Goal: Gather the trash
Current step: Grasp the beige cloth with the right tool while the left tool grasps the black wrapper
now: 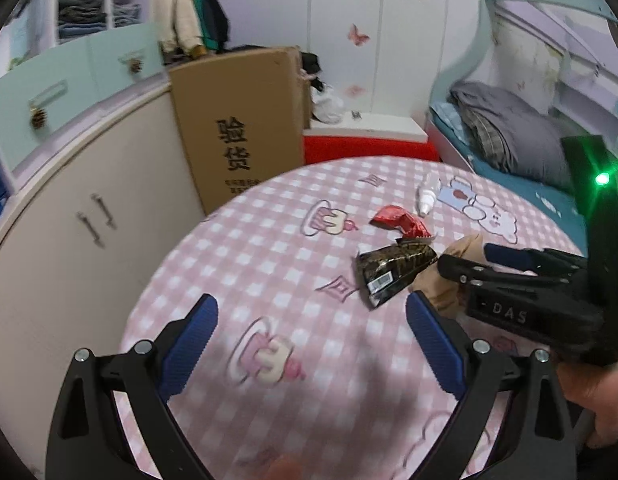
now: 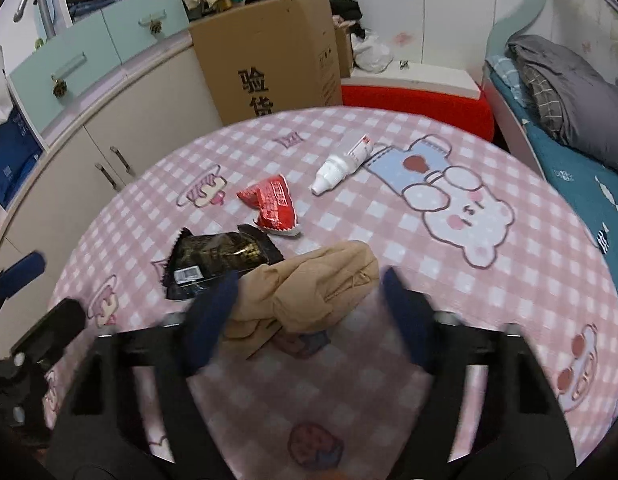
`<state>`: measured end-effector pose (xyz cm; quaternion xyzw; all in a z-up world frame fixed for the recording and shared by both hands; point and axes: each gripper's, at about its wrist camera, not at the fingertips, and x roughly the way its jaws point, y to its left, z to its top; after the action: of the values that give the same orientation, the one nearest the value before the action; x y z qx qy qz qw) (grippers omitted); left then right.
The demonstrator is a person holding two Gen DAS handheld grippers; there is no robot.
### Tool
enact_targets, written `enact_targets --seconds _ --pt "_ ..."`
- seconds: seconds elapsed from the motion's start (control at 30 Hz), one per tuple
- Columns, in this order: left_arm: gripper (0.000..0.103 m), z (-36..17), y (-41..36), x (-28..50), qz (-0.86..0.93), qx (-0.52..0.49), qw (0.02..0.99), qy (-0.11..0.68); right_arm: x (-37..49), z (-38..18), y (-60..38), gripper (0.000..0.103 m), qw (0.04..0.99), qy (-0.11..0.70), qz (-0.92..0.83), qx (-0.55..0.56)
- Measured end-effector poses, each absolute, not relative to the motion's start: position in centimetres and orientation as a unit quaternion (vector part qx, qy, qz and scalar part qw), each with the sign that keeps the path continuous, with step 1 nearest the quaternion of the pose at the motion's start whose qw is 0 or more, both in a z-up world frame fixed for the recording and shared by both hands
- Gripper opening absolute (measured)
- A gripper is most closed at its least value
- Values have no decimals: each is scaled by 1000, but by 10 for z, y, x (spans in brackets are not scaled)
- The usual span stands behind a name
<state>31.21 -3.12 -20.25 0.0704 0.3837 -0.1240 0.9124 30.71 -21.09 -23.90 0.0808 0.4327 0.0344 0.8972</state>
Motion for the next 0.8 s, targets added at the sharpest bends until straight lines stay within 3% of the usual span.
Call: enact_targets --seconds 0.13,0.5,0.53,0.57,0.67,0.8 --pt "93 -219 -51 338 -141 99 900 400 300 -238 -223 16 897 429 45 95" --pt "92 -246 -99 374 -202 153 870 423 264 -205 -256 16 911 387 49 130" --pt "84 -246 -100 374 -207 150 870 423 261 -203 -257 16 912 386 48 131" --pt "67 -245 -99 373 -224 137 866 426 259 -202 -258 15 913 384 47 131" --pt "44 -242 -100 368 -227 132 865 427 255 -200 -259 15 912 383 46 136" --pt "33 -239 -90 351 -226 106 868 430 245 -202 -253 15 911 385 52 140"
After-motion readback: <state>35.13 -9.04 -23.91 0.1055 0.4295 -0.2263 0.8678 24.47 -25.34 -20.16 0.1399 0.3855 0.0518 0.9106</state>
